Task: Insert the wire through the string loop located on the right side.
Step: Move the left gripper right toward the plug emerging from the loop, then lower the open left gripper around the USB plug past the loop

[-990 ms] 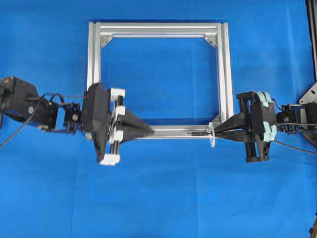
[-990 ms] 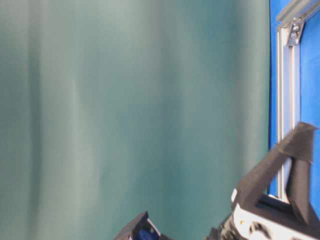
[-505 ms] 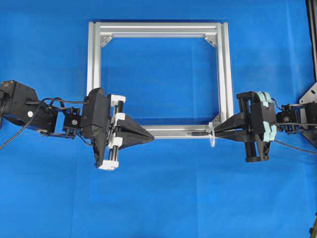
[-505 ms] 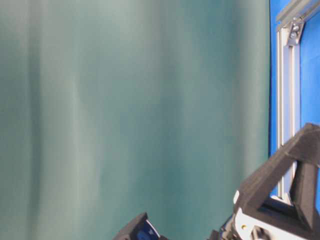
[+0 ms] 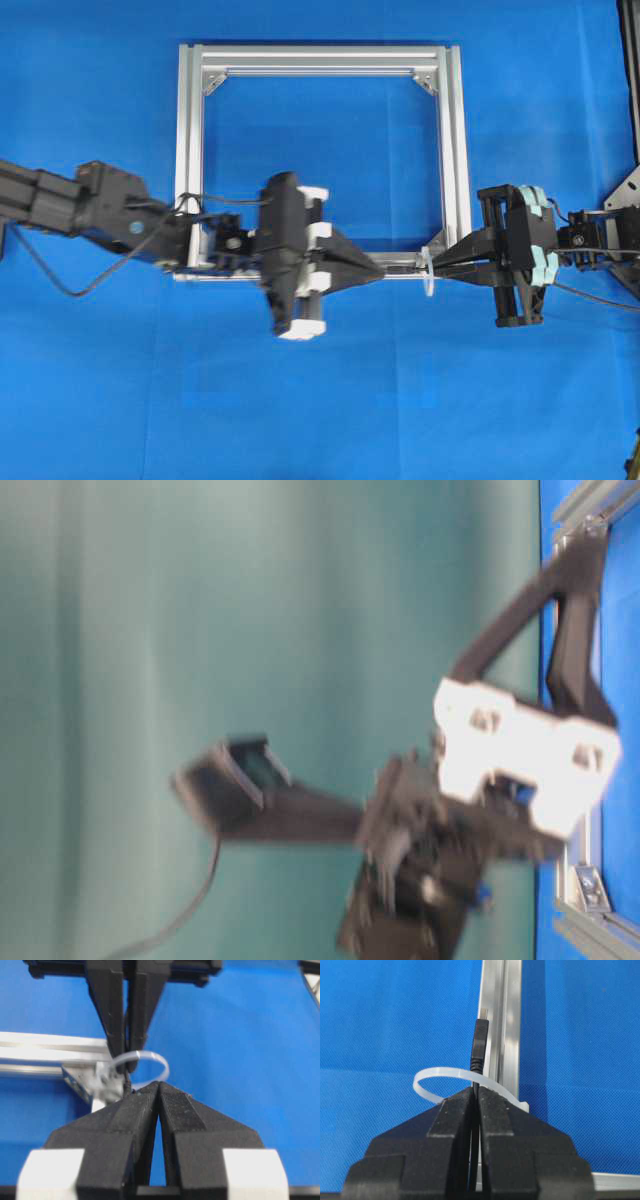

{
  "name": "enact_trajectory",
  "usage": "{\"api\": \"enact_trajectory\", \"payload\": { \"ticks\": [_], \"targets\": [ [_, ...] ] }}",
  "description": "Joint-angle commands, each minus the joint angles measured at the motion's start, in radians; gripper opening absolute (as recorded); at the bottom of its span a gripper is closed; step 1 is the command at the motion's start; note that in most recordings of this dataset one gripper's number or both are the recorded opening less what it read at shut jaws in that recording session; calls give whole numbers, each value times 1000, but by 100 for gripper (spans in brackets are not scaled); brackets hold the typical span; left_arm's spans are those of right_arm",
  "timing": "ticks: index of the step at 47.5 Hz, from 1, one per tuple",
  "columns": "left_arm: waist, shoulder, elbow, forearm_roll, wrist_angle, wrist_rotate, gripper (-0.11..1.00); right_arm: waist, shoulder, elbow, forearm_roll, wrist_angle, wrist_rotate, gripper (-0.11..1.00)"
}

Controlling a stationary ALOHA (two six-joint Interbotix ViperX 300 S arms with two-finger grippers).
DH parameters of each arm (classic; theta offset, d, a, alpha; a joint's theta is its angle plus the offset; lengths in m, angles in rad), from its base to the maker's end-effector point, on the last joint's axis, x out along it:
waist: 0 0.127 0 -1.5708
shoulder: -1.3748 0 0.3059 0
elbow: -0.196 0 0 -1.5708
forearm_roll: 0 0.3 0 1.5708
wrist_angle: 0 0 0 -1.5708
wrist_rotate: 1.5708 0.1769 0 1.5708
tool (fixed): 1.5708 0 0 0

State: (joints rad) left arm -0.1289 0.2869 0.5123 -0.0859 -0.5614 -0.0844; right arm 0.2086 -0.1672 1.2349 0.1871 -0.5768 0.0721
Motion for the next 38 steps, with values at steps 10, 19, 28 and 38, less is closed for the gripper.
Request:
{"api": "enact_trajectory", "payload": {
  "ticks": [10, 19, 28, 38],
  "targets": [
    [21, 34, -117, 2, 48, 2, 0, 2, -6, -14, -2, -8, -5, -4],
    [20, 43, -114, 2, 48, 0, 0, 2, -5, -12, -2, -8, -5, -4],
    [20, 44, -120, 2, 48, 0, 0, 2, -6, -14, -2, -6, -5, -4],
    [18, 44, -118, 2, 51, 0, 5, 2, -5, -14, -2, -6, -5, -4]
  ]
}}
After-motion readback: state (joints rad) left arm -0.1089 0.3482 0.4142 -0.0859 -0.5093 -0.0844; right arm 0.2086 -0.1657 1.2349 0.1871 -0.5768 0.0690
